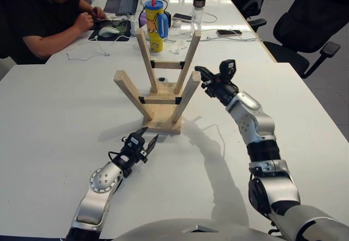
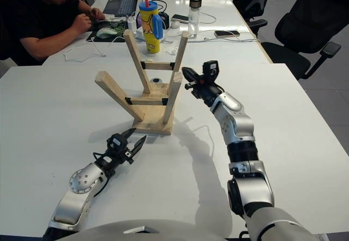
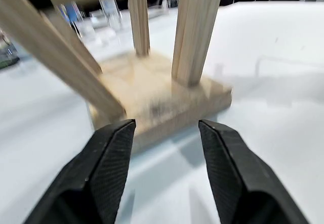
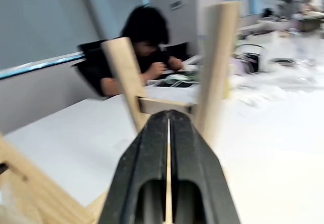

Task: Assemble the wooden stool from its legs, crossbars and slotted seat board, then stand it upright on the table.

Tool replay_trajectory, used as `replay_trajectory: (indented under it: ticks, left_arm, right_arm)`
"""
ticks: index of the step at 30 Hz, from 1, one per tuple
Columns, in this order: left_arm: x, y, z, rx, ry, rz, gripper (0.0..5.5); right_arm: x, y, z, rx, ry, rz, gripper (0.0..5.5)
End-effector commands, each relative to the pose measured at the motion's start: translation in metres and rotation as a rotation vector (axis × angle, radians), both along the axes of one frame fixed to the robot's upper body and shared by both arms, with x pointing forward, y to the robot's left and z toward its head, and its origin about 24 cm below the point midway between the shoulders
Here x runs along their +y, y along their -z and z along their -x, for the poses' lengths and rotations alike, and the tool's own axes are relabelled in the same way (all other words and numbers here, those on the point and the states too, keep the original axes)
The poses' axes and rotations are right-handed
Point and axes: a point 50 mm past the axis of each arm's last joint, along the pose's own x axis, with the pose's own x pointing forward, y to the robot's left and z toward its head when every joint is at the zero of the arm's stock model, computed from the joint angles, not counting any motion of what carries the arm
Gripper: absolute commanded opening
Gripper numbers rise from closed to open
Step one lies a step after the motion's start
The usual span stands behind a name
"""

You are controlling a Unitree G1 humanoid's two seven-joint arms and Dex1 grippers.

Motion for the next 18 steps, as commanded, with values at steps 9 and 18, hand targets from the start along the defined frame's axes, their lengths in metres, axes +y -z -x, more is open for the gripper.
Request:
replay_trajectory:
  ticks: [9,18]
  left_arm:
    - [0.024,0.036,-0.027,0.289,-0.075,-0.233,2.35]
    - [0.016,0.03,-0.036,0.24,-0.164,-0.201,2.35]
  right_arm:
    - [0.056,0.013,0.034,-0.036,-0.531,0.089,0.02]
    - [0.063,0.057,0.043,0.136,-0.205,0.072,0.02]
